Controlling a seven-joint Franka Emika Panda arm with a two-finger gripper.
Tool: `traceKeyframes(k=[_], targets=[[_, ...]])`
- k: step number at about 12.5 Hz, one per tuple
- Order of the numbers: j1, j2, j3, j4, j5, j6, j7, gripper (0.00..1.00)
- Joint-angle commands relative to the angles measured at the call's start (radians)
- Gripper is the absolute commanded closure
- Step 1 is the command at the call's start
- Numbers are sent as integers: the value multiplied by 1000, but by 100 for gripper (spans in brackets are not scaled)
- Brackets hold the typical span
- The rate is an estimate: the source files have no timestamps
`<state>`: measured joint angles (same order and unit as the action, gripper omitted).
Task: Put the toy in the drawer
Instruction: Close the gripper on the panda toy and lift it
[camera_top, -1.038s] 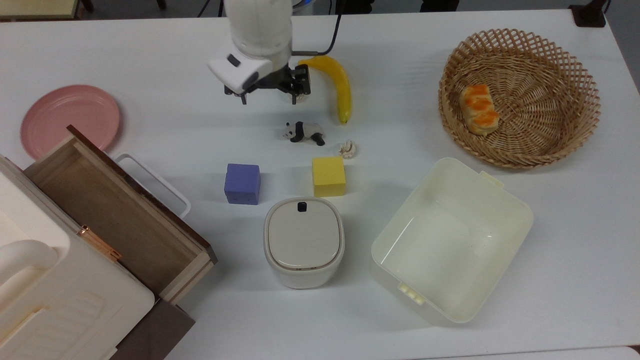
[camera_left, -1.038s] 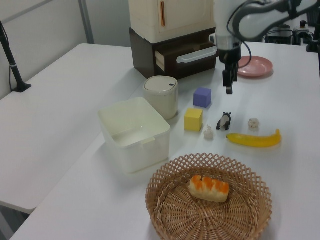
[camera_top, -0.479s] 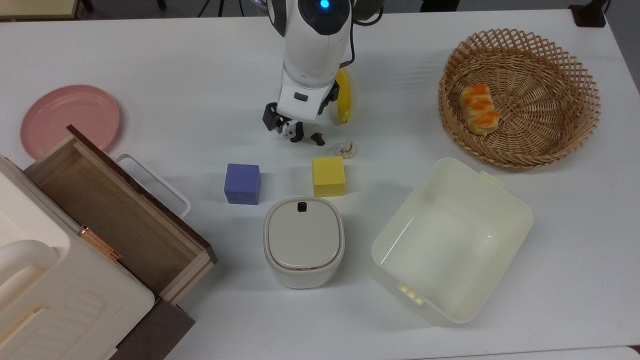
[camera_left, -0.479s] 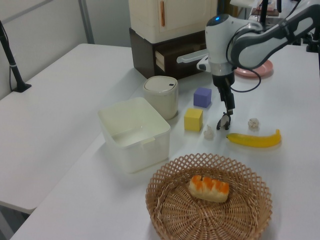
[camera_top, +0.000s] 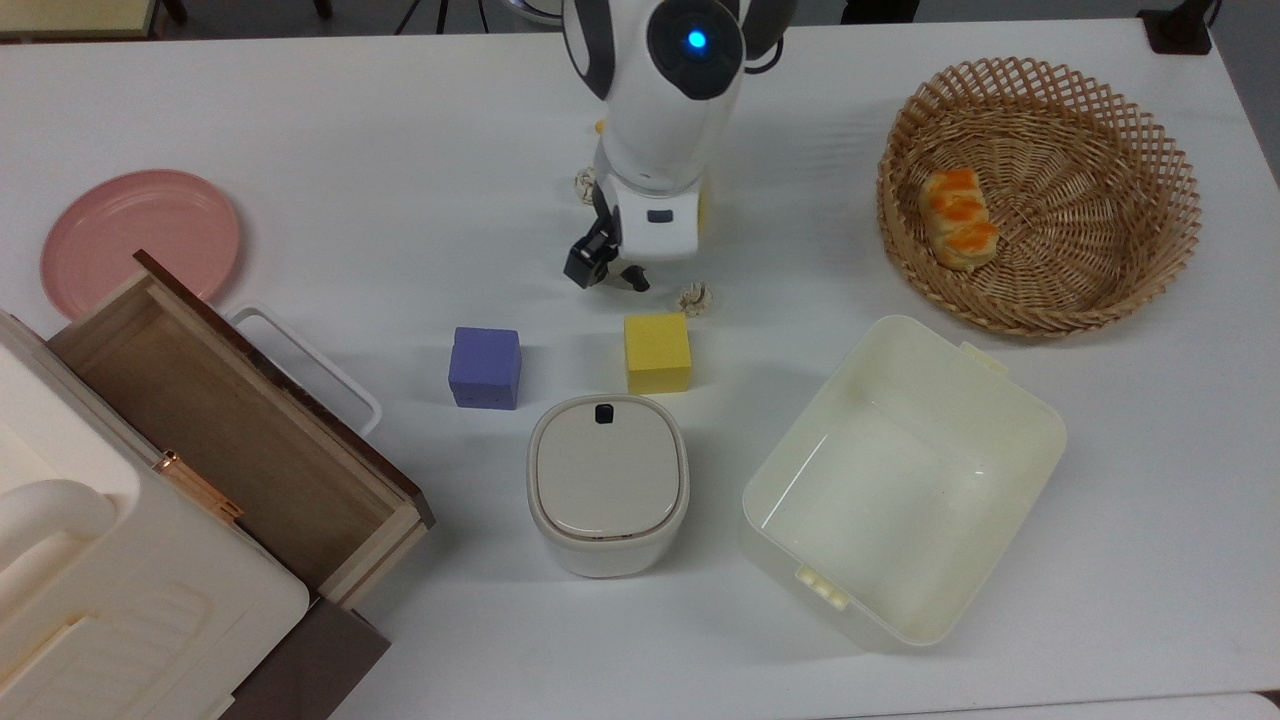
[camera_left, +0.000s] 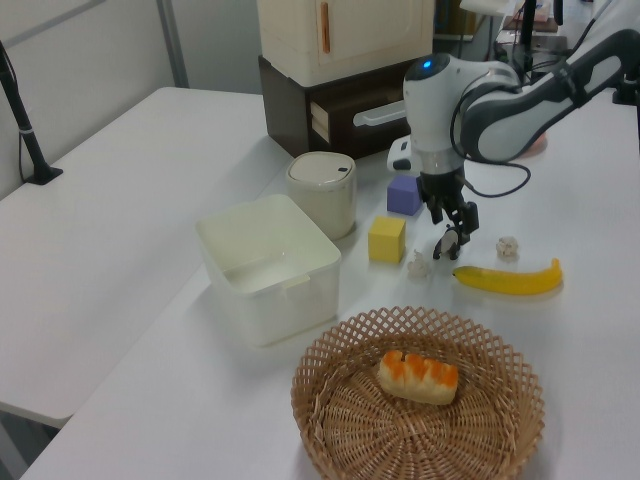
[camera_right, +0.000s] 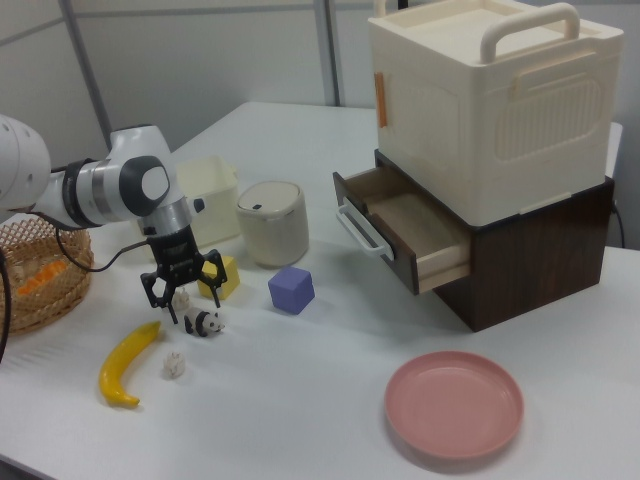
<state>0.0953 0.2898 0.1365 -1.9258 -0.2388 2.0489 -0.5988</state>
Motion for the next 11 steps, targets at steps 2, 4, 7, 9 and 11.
traceKeyframes(k=[2,4,7,9,11], targets=[[29,29,-2,-9,-45,20,-21,69],[18,22,12,1,-36,19,-9,92],[-22,-17,12,37,-34,-37,-6,95],[-37,-18,12,128,-31,-119,-4,95],[-67,-24,11,191,-31,-145,-6,97]])
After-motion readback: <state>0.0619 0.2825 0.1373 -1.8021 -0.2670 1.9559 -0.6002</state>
